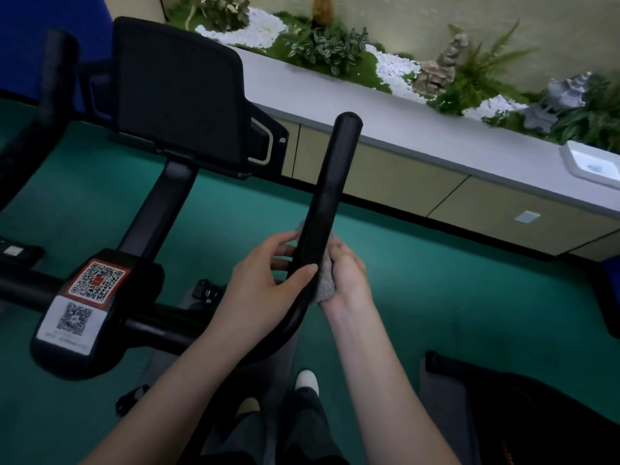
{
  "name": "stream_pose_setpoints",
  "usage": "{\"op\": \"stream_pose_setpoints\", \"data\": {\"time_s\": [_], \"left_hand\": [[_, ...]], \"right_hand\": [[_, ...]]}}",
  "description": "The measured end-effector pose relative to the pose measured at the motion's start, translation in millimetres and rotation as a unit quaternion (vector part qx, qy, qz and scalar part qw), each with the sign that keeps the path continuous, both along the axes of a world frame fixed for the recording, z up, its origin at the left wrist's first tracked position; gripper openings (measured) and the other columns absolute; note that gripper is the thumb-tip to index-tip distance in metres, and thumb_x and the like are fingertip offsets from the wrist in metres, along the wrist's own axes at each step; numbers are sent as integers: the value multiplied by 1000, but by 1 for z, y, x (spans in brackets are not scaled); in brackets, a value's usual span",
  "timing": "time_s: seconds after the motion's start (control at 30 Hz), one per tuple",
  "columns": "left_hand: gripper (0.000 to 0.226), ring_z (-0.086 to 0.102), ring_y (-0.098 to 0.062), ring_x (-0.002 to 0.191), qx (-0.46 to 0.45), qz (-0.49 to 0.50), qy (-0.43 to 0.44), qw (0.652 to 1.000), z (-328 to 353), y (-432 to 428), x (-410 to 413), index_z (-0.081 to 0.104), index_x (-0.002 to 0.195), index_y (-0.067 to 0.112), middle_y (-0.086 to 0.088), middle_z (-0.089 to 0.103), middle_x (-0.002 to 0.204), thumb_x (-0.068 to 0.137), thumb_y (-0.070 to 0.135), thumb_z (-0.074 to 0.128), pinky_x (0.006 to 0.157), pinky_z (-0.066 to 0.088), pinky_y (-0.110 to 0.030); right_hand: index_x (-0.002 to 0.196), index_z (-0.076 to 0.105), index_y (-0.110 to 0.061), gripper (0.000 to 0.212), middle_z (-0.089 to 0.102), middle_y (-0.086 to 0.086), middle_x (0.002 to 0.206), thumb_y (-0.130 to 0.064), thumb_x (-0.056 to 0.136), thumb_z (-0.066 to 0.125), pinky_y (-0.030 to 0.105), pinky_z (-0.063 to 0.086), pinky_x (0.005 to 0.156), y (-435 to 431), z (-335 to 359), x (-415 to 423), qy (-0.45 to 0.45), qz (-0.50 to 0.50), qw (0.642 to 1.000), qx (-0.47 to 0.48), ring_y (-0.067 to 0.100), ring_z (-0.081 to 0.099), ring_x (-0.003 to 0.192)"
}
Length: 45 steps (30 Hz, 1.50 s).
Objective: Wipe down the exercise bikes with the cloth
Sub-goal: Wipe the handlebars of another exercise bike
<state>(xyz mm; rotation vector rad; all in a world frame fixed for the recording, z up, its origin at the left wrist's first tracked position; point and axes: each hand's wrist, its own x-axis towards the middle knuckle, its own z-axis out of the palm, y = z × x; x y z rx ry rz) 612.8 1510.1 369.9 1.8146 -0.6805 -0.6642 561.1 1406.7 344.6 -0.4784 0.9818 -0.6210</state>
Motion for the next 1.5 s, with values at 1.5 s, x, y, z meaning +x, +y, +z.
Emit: {"op": "stream_pose_setpoints", "data": {"time_s": [1.5], "left_hand": [[36, 54, 6, 86, -1, 33, 59, 998, 10, -23, 5, 60, 119, 29, 18, 60, 107, 84, 29, 68, 68, 41, 0]], "right_hand": [[84, 72, -9, 13, 67, 6, 78, -7, 87, 59, 25, 31, 67, -77, 110, 43, 287, 395, 313, -815, 20, 46, 81]]}}
